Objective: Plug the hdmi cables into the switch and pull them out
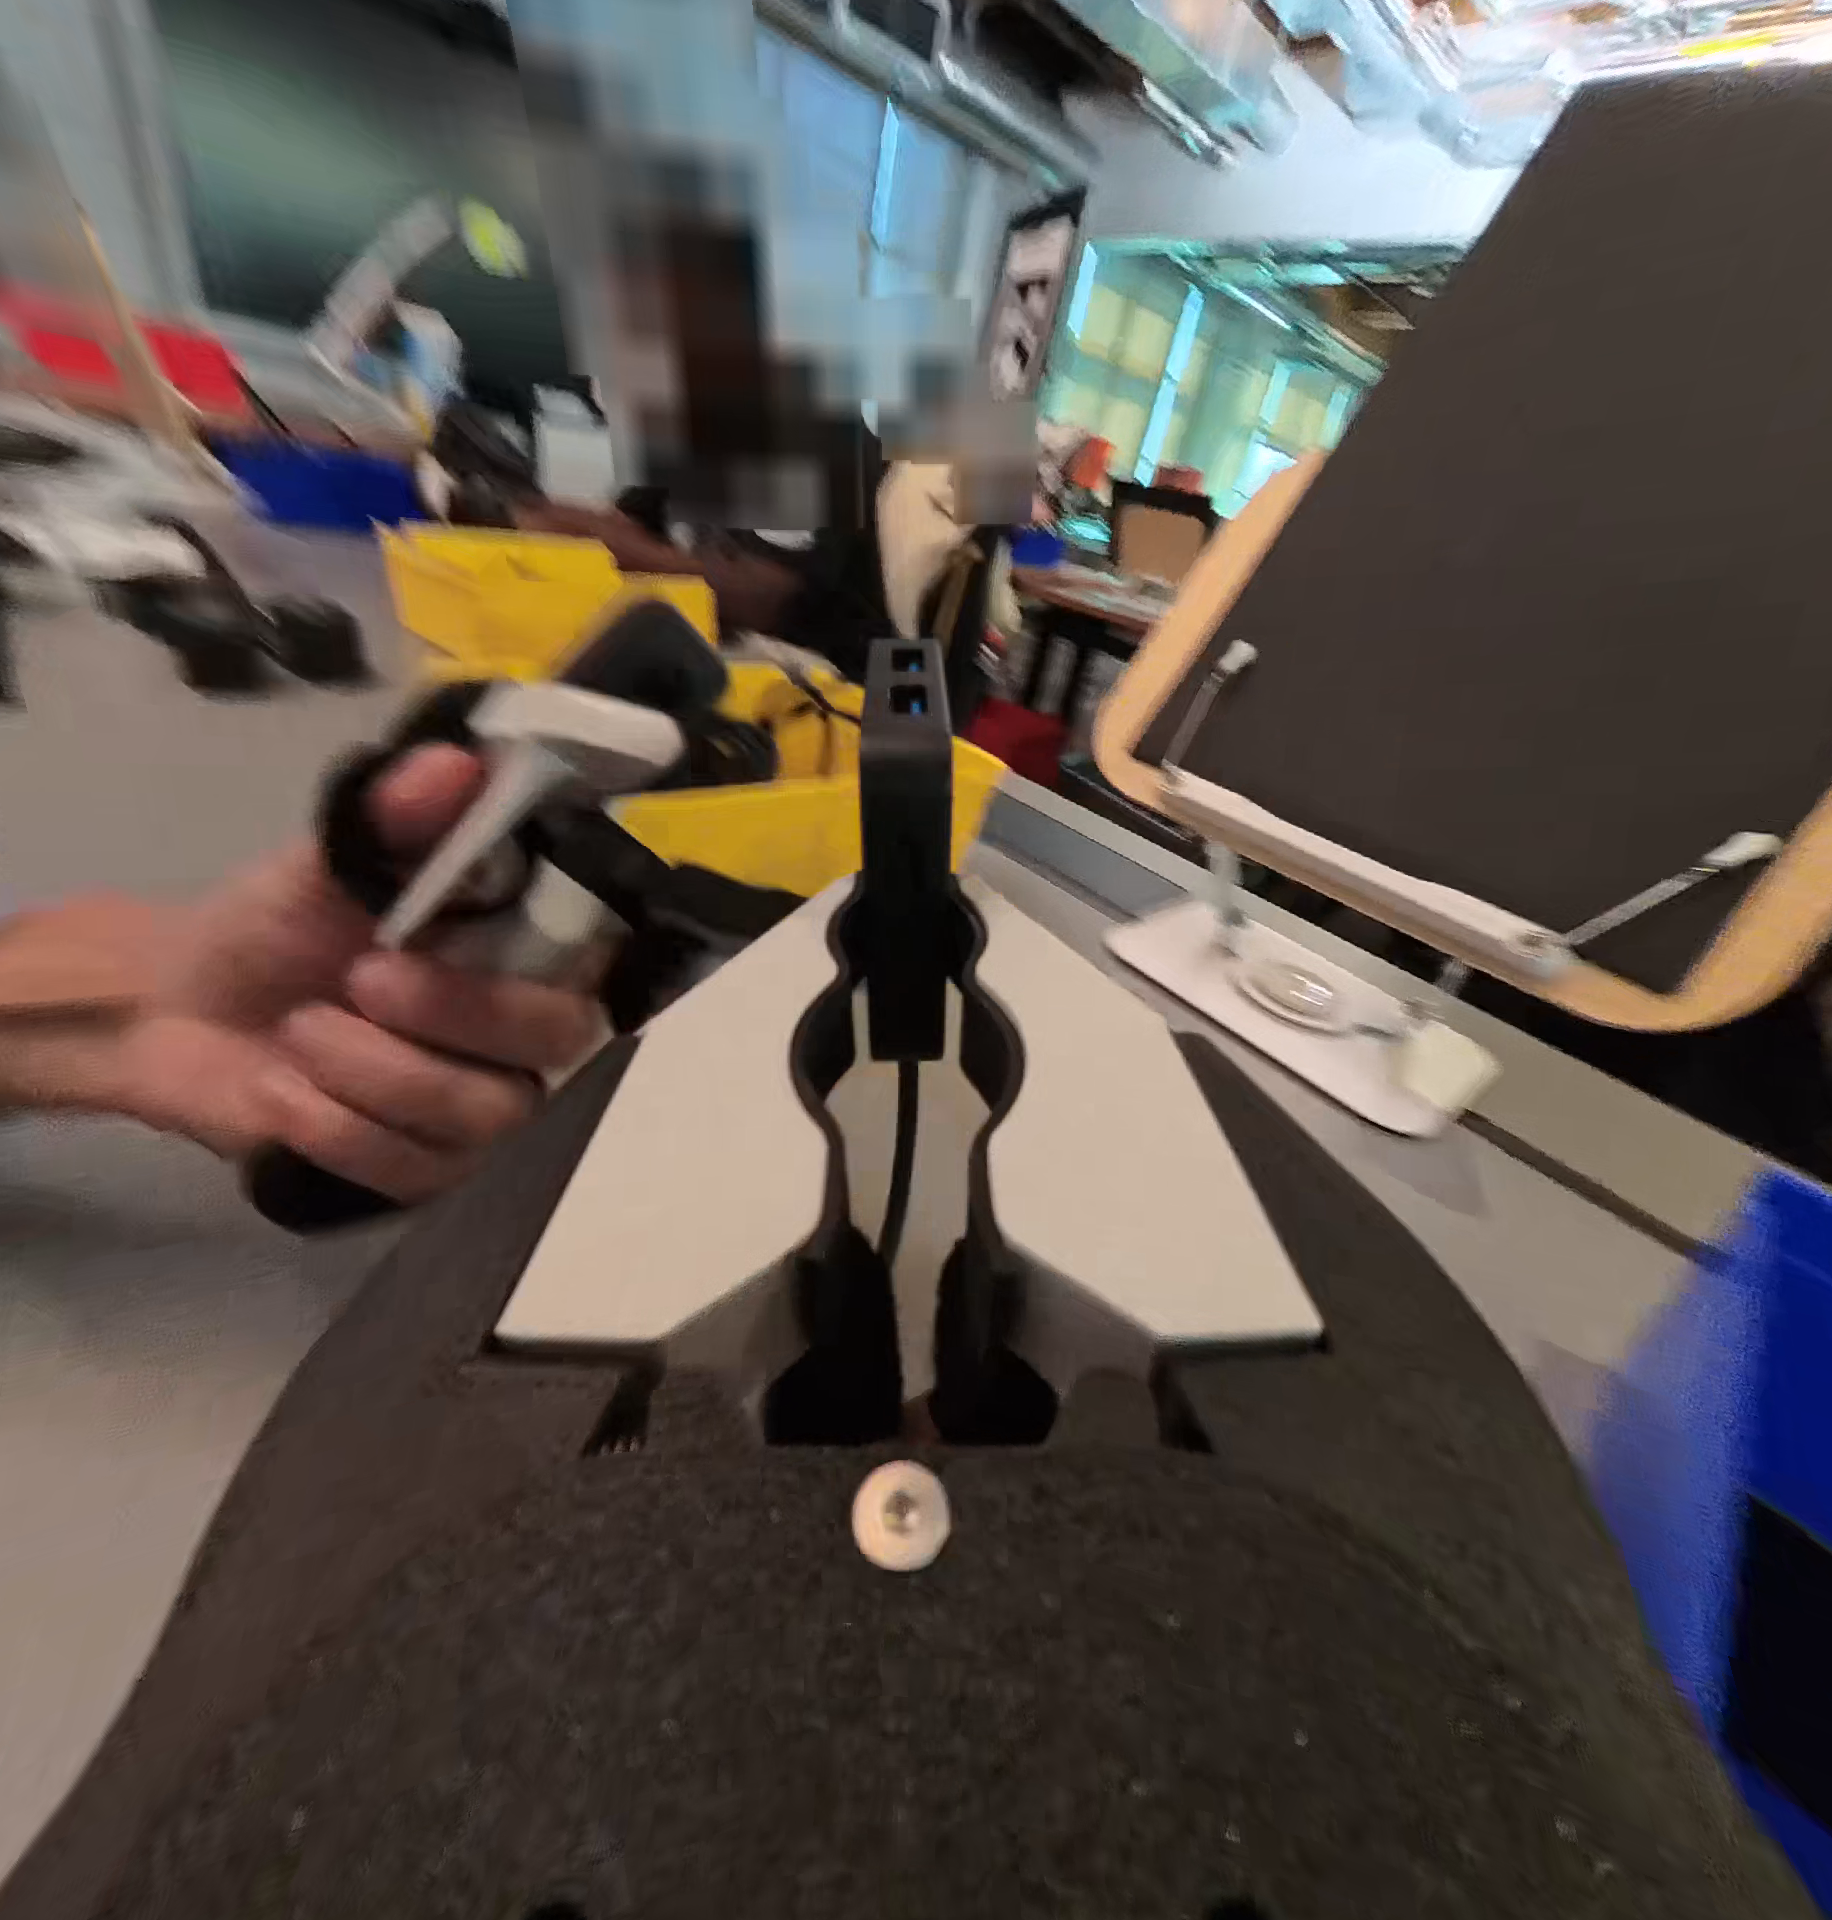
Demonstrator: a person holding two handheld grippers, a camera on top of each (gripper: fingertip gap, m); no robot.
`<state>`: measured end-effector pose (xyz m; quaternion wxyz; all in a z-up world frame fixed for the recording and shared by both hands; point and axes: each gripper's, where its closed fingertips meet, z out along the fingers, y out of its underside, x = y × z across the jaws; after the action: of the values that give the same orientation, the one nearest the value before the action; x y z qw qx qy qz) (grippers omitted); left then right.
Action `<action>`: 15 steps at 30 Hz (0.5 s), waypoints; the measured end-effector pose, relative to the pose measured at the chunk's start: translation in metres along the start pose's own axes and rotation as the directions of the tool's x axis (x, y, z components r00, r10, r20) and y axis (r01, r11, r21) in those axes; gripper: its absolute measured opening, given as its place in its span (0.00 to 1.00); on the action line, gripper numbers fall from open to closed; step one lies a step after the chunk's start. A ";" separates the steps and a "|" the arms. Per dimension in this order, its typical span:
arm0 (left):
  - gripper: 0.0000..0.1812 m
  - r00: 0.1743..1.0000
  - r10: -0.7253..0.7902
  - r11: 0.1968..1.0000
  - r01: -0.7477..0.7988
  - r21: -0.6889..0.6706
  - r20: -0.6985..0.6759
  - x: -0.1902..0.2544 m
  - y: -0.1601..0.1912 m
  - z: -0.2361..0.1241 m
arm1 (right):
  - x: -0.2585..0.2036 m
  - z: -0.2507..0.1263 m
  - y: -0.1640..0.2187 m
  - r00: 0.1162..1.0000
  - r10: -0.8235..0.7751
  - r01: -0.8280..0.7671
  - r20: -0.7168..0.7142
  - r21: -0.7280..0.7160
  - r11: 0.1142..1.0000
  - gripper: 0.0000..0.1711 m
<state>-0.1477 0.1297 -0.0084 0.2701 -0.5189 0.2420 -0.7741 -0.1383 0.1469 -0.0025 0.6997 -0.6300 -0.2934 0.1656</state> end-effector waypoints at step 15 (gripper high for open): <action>0.37 0.728 0.466 0.885 -0.376 -0.275 0.502 -0.043 -0.012 -0.032 | -0.015 0.025 0.063 0.876 -0.482 0.436 0.026 -0.469 0.768 0.07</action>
<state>-0.1662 0.1697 -0.0405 0.4563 -0.6712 0.3237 -0.4864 -0.1568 0.1669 -0.0663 0.5620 -0.6938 -0.4354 -0.1154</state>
